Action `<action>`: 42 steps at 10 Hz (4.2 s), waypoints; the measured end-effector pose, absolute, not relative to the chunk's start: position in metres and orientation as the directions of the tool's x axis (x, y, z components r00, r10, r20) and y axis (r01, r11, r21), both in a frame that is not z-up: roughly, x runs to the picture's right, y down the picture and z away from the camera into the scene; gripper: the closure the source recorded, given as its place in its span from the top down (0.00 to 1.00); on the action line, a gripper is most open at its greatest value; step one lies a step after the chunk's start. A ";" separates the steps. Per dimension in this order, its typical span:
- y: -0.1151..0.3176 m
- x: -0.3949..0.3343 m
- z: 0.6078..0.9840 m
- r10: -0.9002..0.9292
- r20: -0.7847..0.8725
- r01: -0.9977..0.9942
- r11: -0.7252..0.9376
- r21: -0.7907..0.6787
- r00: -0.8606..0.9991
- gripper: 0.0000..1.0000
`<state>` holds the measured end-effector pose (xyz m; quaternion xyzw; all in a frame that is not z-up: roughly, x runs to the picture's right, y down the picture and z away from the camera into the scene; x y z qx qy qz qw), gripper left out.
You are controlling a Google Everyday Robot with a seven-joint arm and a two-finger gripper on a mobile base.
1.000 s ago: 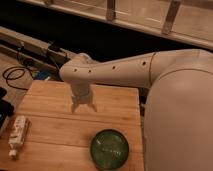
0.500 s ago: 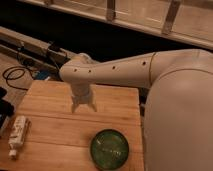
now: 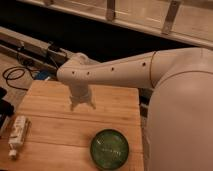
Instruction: Place the bottle in the ceramic bowl
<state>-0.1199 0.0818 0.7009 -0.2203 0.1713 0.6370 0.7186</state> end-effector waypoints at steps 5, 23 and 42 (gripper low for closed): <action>0.042 -0.204 0.703 0.907 -0.296 -0.948 0.245 -0.205 0.298 0.65; 0.031 -0.377 0.755 0.813 -0.367 -0.844 0.254 -0.473 0.451 0.65; 0.124 -0.490 0.758 0.633 -0.349 -0.678 0.398 -0.618 0.691 0.65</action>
